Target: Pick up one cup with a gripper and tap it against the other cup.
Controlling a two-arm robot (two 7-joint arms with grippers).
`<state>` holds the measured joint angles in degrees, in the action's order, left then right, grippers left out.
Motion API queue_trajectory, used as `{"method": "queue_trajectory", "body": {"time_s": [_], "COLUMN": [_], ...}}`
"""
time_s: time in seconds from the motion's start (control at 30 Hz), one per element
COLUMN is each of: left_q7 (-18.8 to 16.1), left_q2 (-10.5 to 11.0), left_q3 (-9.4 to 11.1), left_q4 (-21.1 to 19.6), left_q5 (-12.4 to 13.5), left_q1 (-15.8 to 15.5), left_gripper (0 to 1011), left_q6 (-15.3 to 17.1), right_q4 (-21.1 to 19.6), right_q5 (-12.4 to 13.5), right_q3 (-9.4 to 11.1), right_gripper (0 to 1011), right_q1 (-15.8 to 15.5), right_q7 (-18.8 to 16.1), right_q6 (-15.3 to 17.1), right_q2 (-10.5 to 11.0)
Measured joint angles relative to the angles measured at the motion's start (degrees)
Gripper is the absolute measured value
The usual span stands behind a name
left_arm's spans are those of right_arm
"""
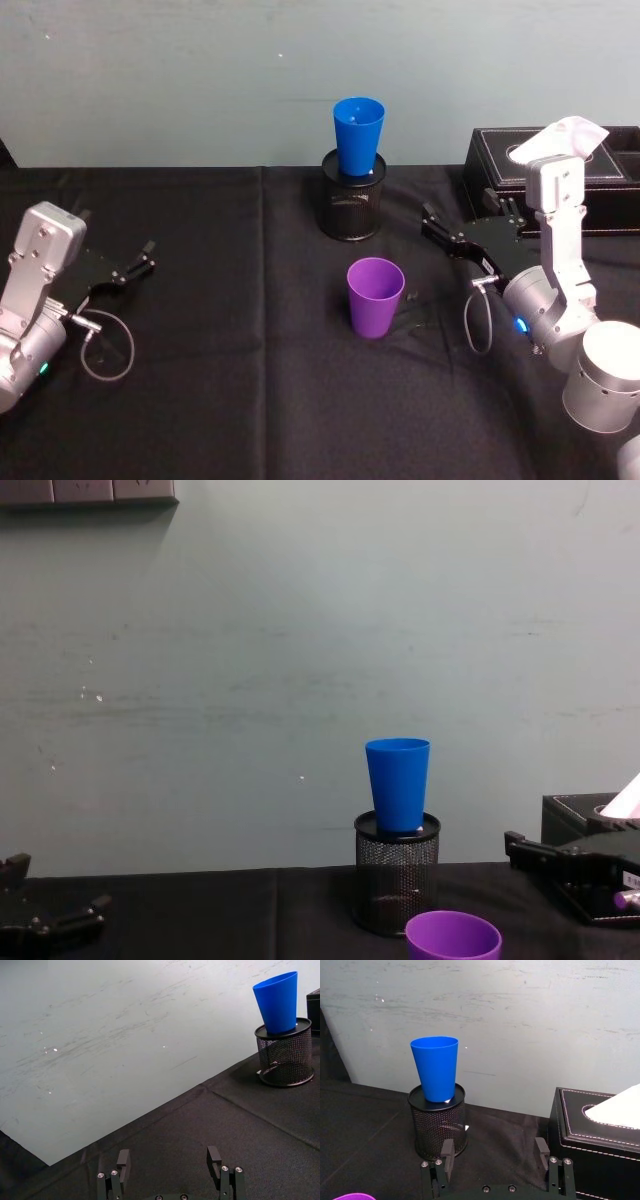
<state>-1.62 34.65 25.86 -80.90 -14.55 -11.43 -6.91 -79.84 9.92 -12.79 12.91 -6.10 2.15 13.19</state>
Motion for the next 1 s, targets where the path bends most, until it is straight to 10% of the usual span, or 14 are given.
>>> {"method": "queue_trajectory", "body": {"time_s": [1.0], "left_q7": [0.00], "left_q2": [0.00], "left_q3": [0.00], "left_q4": [0.00], "left_q5": [0.00], "left_q1": [0.00], "left_gripper": [1000], "left_q6": [0.00], "right_q4": [-0.01], "right_q5": [0.00], "right_q3": [-0.01], "right_gripper": [1003], "right_q1": [-0.01], "right_q7": [0.00], "right_q6": [-0.02], "right_q2": [0.04]}}
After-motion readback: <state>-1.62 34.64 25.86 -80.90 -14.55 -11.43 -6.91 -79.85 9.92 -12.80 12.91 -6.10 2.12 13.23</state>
